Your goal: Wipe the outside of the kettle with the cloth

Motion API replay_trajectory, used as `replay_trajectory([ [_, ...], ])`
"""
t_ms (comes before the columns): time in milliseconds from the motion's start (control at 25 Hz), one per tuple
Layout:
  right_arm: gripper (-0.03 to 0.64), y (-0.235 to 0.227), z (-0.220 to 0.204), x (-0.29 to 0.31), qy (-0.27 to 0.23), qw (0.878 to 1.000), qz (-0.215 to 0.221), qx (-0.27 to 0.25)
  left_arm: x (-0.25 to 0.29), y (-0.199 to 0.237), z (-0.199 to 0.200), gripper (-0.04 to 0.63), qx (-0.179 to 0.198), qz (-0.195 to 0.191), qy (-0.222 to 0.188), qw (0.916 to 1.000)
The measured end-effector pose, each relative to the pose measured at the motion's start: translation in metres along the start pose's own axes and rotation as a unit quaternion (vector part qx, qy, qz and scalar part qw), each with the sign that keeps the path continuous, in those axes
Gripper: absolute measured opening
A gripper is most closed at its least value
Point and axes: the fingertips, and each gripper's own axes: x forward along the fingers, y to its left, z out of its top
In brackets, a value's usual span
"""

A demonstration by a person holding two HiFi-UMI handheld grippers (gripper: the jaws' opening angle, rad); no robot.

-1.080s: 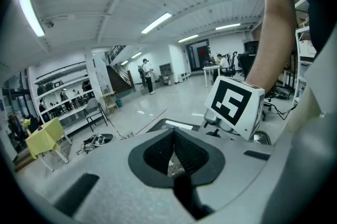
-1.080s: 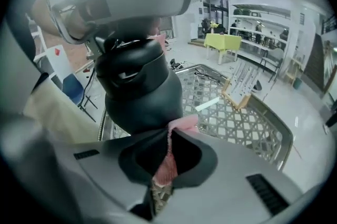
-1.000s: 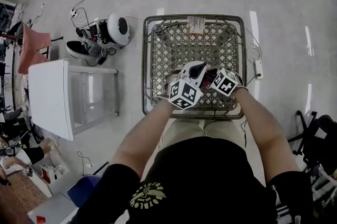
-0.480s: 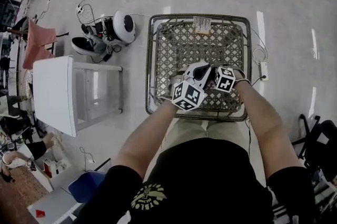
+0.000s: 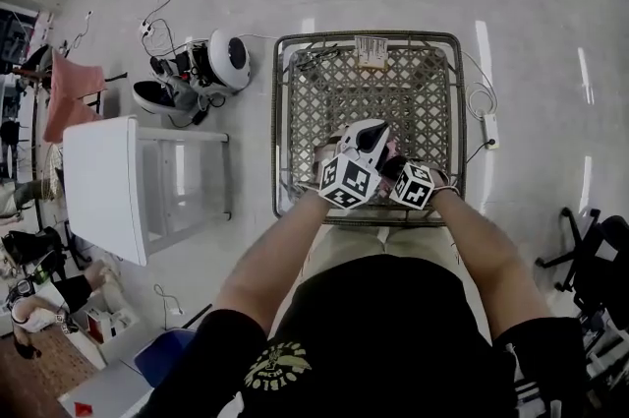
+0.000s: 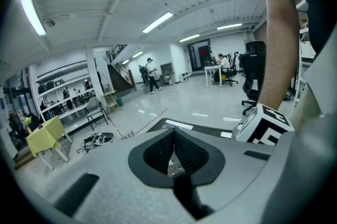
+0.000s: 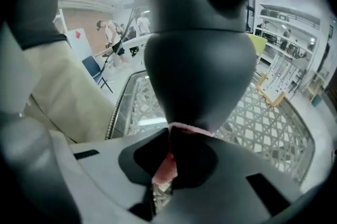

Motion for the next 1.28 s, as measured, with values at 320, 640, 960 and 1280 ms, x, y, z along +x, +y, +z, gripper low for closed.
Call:
replay_trajectory([
  [320, 0.021, 0.039, 0.042, 0.001, -0.067, 0.997, 0.002, 0.041, 0.001, 0.0, 0.001, 0.008, 0.0, 0.0, 0.0, 1.0],
  [640, 0.021, 0.03, 0.035, 0.002, -0.062, 0.997, -0.006, 0.053, 0.0, 0.002, 0.001, 0.007, 0.0, -0.001, -0.002, 1.0],
  [960, 0.021, -0.006, 0.002, -0.009, -0.023, 0.996, -0.057, 0.068, 0.001, 0.0, 0.002, 0.008, 0.002, 0.0, -0.001, 1.0],
  [1280, 0.021, -0.057, -0.003, -0.018, -0.015, 0.993, -0.105, 0.058, 0.001, -0.001, 0.0, 0.007, 0.003, -0.001, 0.002, 1.0],
])
